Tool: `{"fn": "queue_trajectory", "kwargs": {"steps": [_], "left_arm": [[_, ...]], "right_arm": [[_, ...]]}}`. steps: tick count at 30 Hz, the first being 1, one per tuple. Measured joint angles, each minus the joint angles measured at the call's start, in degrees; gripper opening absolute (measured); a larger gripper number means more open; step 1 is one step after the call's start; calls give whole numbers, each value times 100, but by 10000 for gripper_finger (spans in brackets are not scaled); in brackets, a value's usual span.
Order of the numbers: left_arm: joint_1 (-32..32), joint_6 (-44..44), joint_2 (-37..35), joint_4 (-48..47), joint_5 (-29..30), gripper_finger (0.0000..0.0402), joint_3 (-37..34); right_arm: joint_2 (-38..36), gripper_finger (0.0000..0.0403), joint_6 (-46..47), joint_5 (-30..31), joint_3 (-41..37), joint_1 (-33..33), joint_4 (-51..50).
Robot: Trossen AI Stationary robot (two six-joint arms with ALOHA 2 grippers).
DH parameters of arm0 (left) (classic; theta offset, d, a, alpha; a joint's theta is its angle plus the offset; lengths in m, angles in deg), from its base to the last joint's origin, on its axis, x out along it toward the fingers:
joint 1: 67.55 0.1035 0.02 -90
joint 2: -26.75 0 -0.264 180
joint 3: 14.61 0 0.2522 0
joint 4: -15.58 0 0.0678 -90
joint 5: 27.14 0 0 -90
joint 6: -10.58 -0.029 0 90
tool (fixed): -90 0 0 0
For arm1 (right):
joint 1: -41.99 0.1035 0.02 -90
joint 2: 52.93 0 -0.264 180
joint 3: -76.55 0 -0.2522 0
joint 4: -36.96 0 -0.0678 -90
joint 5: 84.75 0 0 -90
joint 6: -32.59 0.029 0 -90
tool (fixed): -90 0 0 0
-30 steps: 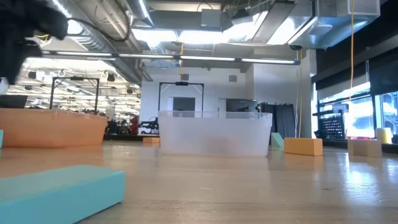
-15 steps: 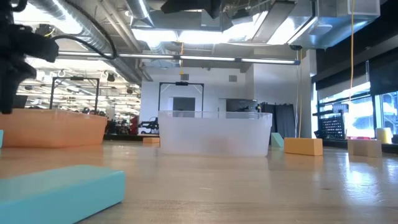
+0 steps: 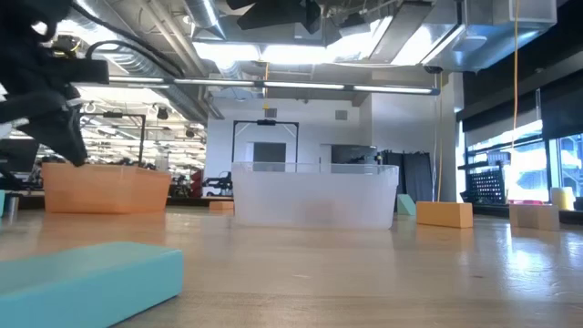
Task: Sort & place blocks by color
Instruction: Move the orange bin to the top left of the table
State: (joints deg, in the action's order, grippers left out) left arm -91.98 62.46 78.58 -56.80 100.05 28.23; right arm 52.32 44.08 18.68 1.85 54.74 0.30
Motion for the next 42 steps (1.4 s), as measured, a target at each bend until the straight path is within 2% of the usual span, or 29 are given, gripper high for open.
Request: {"fn": "queue_trajectory", "kwargs": {"steps": [7, 10, 14, 18, 30, 34, 42], "left_arm": [[783, 34, 0, 84, 548, 172, 0], [886, -279, 2, 158, 543, 172, 111], [730, -835, -22, 72, 531, 172, 700], [511, -1103, -22, -258, 540, 172, 1450], [-418, -483, -25, -2083, 337, 172, 3430], [-609, -161, -165, -2454, 338, 172, 3811], [-687, -100, -498, -2497, 264, 172, 3906]], "right_arm": [[0, 168, 0, 1, 0, 0, -1], [0, 168, -1, -2, 0, 0, 0], [0, 168, -143, -2, 0, 0, 45], [86, 168, -288, -3, 1, 0, 522], [1085, 168, -748, -107, 253, -229, 1417], [1631, 168, -926, -213, 654, -418, 1764], [3255, 168, -1336, -825, 2589, -758, 1609]]}}
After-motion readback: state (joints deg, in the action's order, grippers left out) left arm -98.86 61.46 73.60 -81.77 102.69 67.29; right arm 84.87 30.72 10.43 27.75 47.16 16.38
